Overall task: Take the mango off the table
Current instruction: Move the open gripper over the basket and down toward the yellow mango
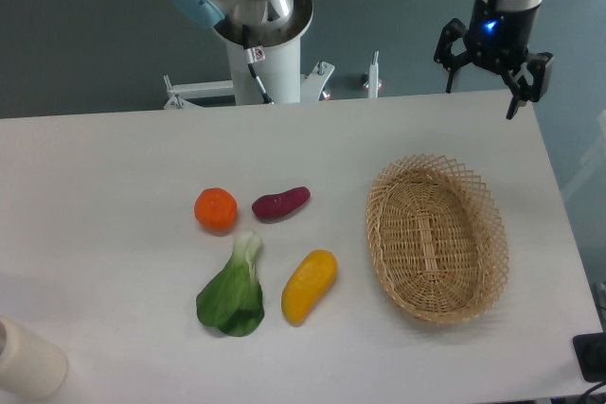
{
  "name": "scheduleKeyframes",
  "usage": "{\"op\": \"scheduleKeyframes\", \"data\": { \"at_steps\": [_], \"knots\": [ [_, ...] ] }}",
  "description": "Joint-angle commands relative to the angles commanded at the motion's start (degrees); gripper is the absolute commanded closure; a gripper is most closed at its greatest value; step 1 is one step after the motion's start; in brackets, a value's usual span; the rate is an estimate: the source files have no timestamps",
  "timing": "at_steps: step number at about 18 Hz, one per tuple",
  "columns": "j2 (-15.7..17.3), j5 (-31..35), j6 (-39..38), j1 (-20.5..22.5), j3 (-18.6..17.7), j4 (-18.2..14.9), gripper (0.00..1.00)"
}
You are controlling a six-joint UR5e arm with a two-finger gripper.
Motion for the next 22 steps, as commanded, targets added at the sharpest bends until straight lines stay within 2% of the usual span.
{"op": "scheduleKeyframes", "data": {
  "at_steps": [7, 10, 12, 13, 14, 17, 18, 22],
  "knots": [
    [-0.09, -1.05, -2.10, -0.18, -2.37, 0.97, 0.00],
    [0.00, -2.98, -7.28, -1.05, -4.12, 0.97, 0.00],
    [-0.96, -3.16, -14.72, -4.64, -4.66, 1.14, 0.00],
    [-2.45, -3.51, -18.25, -6.57, -4.40, 2.71, 0.00],
    [-4.29, -3.52, -23.42, -9.03, -4.48, 7.68, 0.00],
    [-9.21, -3.34, -33.89, -14.04, -4.66, 15.88, 0.00],
    [-11.23, -2.99, -36.01, -15.63, -4.48, 17.47, 0.00],
    [-15.37, -2.73, -37.09, -19.50, -4.04, 18.28, 0.00]
  ]
}}
